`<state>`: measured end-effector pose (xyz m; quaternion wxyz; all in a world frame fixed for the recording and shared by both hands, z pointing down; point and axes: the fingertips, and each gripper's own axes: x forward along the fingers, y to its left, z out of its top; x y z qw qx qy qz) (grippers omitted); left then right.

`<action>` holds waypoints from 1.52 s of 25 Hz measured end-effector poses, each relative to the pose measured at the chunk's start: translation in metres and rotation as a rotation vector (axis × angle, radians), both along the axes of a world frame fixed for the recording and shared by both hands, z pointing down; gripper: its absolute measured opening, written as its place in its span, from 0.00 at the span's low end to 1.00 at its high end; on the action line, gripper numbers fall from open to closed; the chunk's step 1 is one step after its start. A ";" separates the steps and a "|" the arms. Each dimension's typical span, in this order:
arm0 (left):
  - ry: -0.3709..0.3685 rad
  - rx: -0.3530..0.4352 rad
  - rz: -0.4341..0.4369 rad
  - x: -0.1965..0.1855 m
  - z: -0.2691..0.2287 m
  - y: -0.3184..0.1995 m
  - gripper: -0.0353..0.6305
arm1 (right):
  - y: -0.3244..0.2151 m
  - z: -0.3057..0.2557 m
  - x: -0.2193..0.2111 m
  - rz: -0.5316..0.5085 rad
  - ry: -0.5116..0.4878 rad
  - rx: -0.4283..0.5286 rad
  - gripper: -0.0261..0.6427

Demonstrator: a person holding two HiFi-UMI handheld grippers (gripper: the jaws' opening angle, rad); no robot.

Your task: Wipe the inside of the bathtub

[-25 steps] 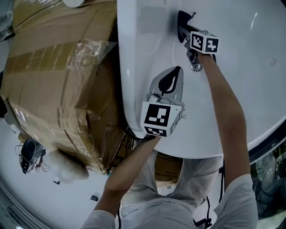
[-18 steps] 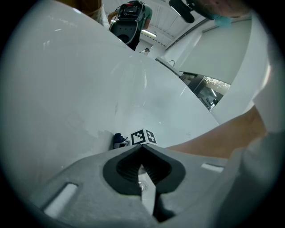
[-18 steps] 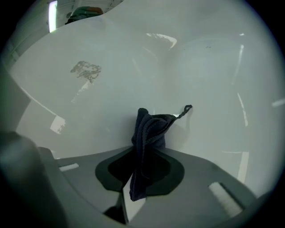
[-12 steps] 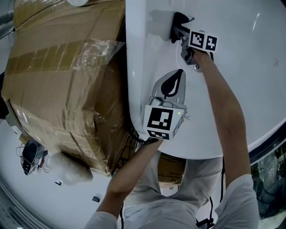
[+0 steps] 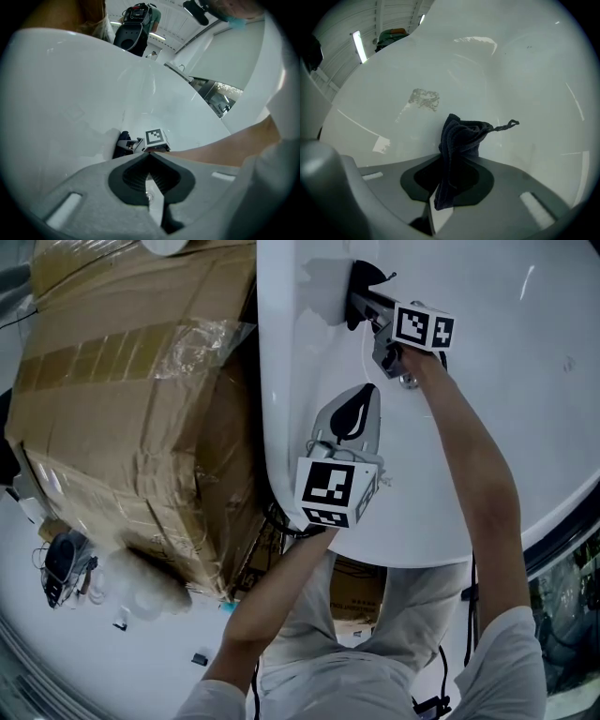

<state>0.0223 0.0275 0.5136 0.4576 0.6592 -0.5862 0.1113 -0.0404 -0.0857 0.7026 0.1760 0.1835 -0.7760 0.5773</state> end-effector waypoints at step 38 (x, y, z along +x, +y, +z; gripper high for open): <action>-0.021 0.006 -0.002 0.009 -0.052 0.030 0.05 | 0.020 -0.249 -0.045 -0.128 -0.295 0.200 0.12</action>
